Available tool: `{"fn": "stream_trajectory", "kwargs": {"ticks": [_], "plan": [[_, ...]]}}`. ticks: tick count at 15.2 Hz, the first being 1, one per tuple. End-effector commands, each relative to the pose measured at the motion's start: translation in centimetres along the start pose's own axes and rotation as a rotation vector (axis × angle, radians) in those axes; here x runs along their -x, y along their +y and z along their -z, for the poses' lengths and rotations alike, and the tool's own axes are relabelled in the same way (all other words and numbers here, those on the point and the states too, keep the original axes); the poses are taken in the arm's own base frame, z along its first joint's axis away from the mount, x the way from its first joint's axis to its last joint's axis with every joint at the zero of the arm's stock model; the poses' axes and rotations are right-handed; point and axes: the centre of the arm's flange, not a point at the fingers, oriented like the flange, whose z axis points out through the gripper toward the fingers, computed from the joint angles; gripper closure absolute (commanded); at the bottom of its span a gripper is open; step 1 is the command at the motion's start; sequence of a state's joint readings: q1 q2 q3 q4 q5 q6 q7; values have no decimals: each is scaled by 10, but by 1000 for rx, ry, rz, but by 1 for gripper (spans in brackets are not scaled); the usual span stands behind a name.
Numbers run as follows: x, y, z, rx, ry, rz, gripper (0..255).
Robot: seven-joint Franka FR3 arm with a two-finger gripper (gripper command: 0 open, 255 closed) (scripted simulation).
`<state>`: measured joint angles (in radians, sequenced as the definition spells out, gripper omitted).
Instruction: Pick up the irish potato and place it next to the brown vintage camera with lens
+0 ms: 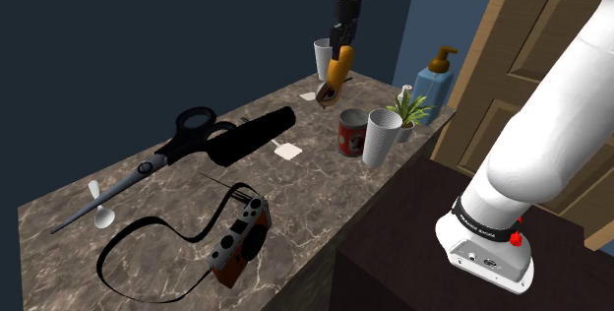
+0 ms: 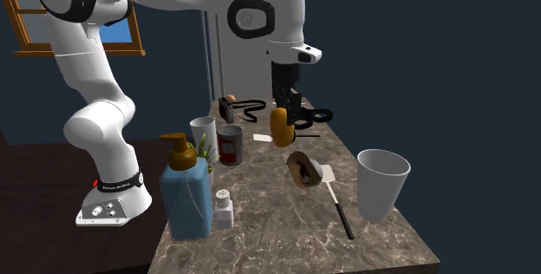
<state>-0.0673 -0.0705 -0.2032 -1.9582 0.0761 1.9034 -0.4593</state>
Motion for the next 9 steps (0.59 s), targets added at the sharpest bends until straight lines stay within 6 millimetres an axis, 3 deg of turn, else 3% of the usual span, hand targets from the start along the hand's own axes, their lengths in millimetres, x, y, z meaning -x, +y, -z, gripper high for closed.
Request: {"fn": "stream_trajectory", "kwargs": {"ticks": [1, 9], "plan": [[3, -24, -2, 0, 0, 0, 255], [14, -129, -9, 0, 0, 0, 255]]}}
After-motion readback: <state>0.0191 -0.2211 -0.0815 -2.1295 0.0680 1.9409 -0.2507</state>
